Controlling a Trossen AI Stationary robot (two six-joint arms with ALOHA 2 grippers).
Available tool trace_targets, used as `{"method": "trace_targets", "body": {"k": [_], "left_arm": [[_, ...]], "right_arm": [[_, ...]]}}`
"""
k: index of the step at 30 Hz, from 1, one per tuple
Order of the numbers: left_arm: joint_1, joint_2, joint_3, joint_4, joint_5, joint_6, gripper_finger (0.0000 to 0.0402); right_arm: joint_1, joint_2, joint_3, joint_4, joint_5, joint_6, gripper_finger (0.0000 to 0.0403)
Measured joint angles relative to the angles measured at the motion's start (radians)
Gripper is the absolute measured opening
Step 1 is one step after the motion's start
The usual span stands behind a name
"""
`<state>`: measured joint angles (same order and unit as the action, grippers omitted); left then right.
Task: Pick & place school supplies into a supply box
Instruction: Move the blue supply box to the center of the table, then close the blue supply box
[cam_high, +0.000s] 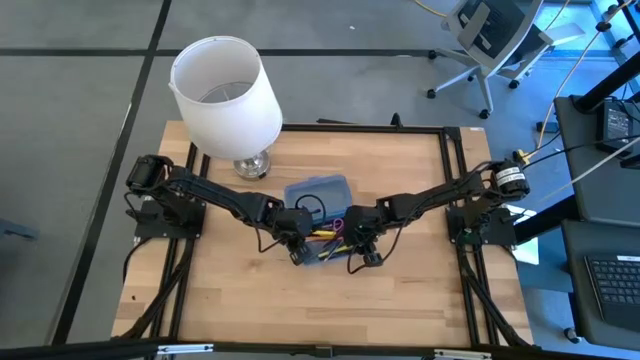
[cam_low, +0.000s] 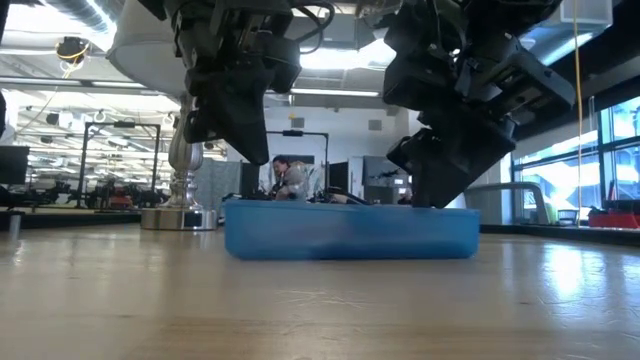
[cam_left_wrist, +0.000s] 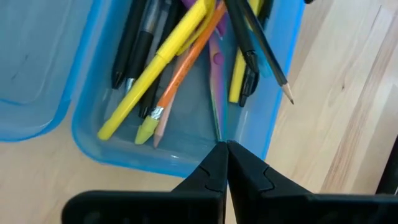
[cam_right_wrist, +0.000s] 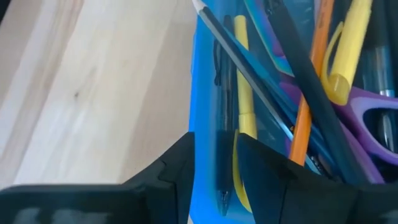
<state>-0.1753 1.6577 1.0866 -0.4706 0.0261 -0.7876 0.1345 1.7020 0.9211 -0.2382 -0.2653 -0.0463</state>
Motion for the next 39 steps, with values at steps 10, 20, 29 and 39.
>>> {"method": "trace_targets", "body": {"k": [10, 20, 29, 39], "left_arm": [[0.0, 0.0, 0.0, 0.001, 0.016, -0.003, 0.0003], [-0.007, 0.0, 0.001, 0.003, 0.054, -0.012, 0.0003], [-0.024, 0.0, 0.001, 0.054, 0.053, 0.136, 0.0003], [-0.131, 0.002, 0.001, 0.162, -0.009, 0.517, 0.0004]], "right_arm": [[0.055, 0.003, 0.0, 0.014, 0.008, 0.1, 0.0123], [0.098, 0.042, 0.0, 0.087, 0.0, 0.198, 0.0123], [0.097, 0.018, -0.001, 0.069, 0.006, 0.203, 0.0123], [0.054, -0.088, -0.002, 0.026, 0.093, 0.195, 0.0123]]}}
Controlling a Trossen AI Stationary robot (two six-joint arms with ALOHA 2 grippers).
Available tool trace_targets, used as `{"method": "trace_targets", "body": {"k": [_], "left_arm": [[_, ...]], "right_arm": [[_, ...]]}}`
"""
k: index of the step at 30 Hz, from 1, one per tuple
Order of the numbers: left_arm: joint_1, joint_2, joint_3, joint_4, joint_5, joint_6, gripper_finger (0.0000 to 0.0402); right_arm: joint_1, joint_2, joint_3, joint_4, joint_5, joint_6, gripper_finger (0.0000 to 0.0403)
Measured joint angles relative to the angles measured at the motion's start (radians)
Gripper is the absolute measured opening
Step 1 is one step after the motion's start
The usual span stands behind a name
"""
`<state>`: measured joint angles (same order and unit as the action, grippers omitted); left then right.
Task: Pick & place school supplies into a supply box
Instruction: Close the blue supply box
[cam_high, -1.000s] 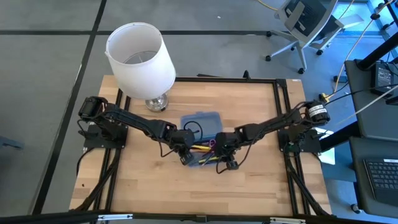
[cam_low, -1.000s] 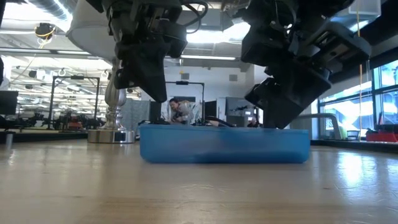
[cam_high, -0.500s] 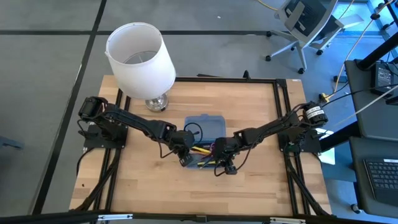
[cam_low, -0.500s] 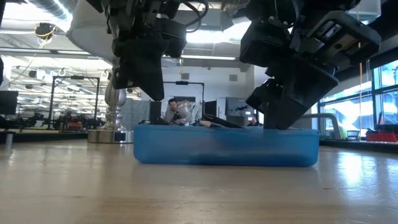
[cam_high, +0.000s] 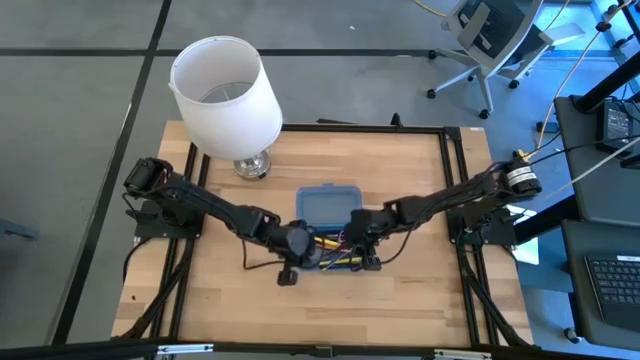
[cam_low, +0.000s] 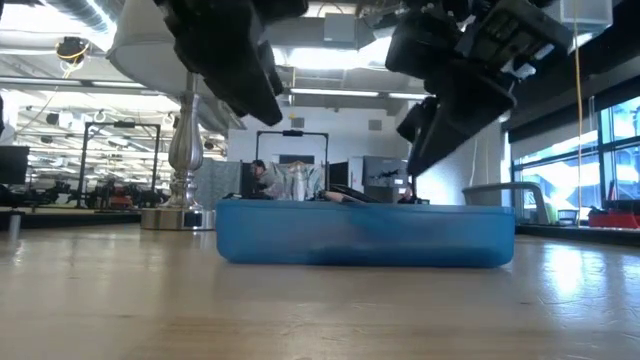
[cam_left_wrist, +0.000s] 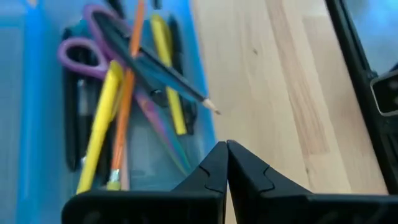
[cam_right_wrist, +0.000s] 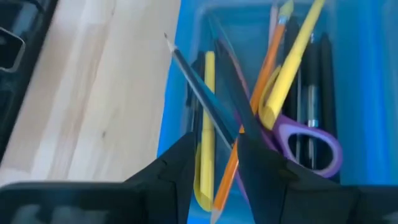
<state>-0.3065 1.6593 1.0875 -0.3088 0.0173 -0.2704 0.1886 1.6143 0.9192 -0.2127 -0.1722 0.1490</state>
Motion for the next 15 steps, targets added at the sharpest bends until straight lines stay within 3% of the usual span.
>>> {"method": "trace_targets", "body": {"k": [8, 15], "left_arm": [[-0.065, 0.079, 0.0, 0.053, 0.006, 0.012, 0.0007], [-0.087, 0.099, 0.0, 0.09, -0.008, -0.013, 0.0052]], "right_arm": [[-0.021, -0.007, 0.0, 0.0, -0.001, 0.0, 0.0123], [-0.022, -0.007, 0.0, -0.002, 0.009, -0.001, 0.0123]]}}
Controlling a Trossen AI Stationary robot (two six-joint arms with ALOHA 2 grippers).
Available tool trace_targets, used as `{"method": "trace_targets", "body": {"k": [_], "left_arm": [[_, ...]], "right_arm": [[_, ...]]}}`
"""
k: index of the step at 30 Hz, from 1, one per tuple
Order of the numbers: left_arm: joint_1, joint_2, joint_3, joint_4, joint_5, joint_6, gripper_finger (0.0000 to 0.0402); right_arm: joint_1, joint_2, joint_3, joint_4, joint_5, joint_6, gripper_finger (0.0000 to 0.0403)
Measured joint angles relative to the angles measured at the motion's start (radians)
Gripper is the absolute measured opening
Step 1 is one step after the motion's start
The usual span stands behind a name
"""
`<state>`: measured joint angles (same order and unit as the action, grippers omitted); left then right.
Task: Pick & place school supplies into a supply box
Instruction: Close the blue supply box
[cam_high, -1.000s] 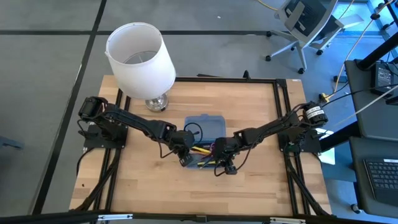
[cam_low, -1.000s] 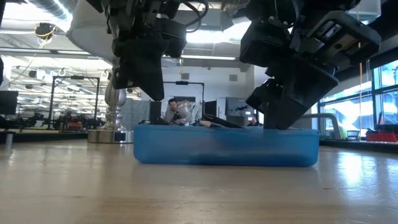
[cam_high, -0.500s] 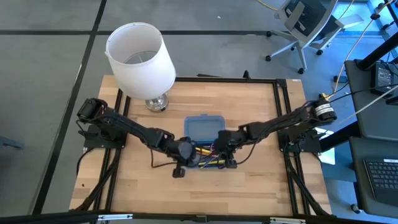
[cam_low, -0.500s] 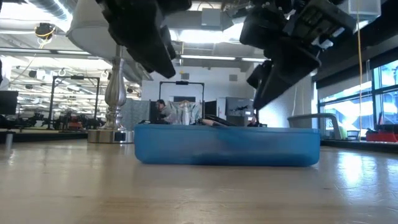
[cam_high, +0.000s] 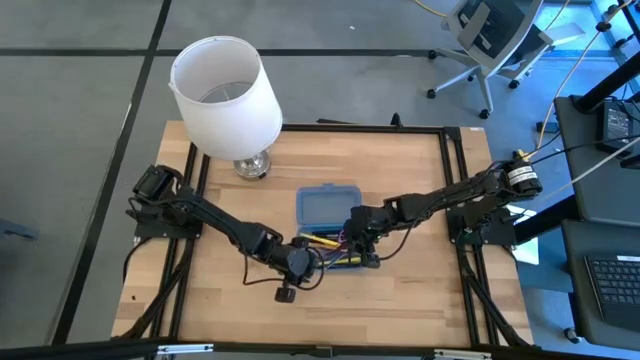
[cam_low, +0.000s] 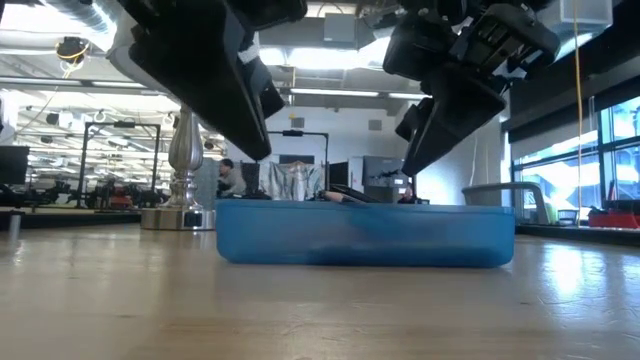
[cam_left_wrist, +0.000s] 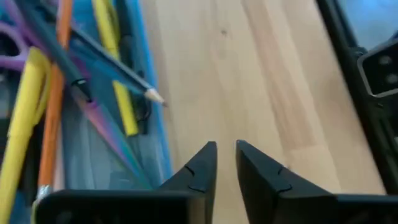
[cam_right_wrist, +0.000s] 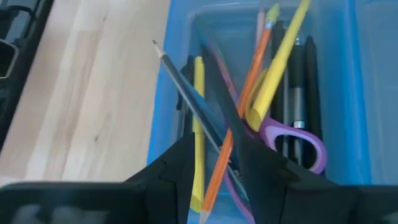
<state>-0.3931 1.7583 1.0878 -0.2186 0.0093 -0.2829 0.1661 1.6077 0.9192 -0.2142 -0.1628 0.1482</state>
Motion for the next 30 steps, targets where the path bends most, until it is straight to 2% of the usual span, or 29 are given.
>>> {"method": "trace_targets", "body": {"k": [5, 10, 24, 30], "left_arm": [[0.0, 0.001, 0.0, -0.025, -0.102, -0.067, 0.0089], [0.003, 0.001, 0.0, -0.041, -0.117, -0.1, 0.0103], [0.002, 0.082, -0.001, -0.043, -0.12, -0.127, 0.0103], [0.002, 0.084, -0.001, -0.046, -0.124, -0.107, 0.008]], "right_arm": [[0.0, 0.0, 0.0, -0.003, 0.024, 0.001, 0.0123], [0.0, -0.012, 0.001, -0.035, 0.039, 0.023, 0.0123], [0.0, -0.067, 0.002, -0.053, 0.118, 0.027, 0.0123], [-0.005, -0.076, 0.002, -0.077, 0.126, 0.035, 0.0123]]}}
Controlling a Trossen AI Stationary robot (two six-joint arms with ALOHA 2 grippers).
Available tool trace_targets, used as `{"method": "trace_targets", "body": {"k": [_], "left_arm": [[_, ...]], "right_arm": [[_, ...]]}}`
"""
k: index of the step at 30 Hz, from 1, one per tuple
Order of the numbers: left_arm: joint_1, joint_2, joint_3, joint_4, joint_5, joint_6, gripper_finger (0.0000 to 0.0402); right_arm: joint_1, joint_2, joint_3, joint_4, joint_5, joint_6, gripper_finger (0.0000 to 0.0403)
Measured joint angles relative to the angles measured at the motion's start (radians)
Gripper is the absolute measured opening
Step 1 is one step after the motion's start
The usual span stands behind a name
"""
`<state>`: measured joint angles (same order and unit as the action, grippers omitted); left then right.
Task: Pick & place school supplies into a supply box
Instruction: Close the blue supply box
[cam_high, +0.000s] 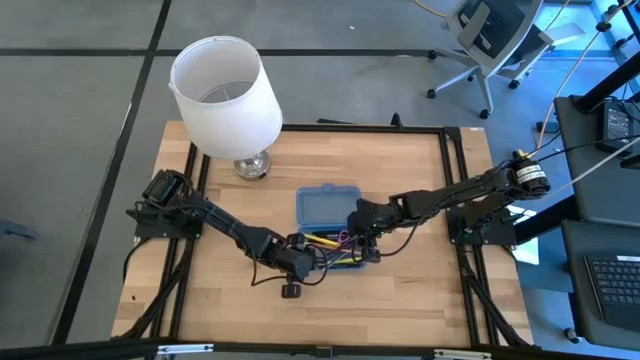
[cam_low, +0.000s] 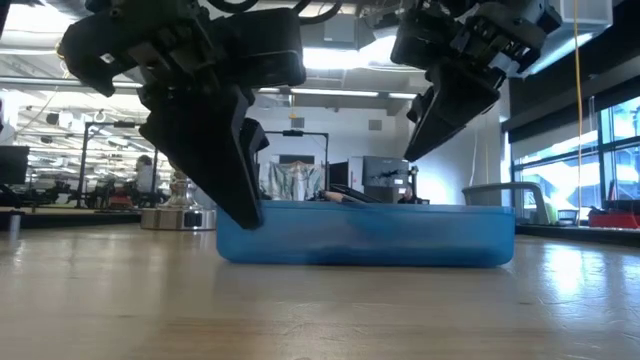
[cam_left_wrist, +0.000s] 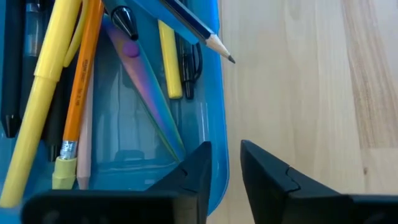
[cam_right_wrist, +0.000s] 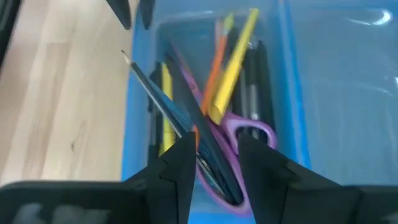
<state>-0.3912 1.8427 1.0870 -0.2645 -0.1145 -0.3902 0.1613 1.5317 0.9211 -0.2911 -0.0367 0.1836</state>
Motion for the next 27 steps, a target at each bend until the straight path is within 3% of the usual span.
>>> {"method": "trace_targets", "body": {"k": [9, 19, 21, 24, 27], "left_arm": [[0.0, 0.0, 0.0, -0.006, -0.009, 0.009, 0.0009], [0.0, -0.002, 0.001, -0.029, -0.015, 0.074, 0.0004], [0.0, -0.002, 0.001, -0.031, -0.005, 0.075, 0.0004], [0.001, -0.002, 0.002, -0.032, 0.004, 0.074, 0.0004], [0.001, -0.002, 0.002, -0.032, 0.007, 0.098, 0.0003]], "right_arm": [[-0.046, -0.085, 0.0, -0.1, 0.003, 0.124, 0.0123], [-0.163, -0.137, -0.034, -0.283, -0.016, 0.382, 0.0123], [-0.184, -0.145, -0.064, -0.293, -0.036, 0.38, 0.0123], [-0.201, -0.155, -0.12, -0.281, -0.074, 0.251, 0.0123], [-0.189, -0.154, -0.198, -0.17, -0.068, 0.175, 0.0123]]}}
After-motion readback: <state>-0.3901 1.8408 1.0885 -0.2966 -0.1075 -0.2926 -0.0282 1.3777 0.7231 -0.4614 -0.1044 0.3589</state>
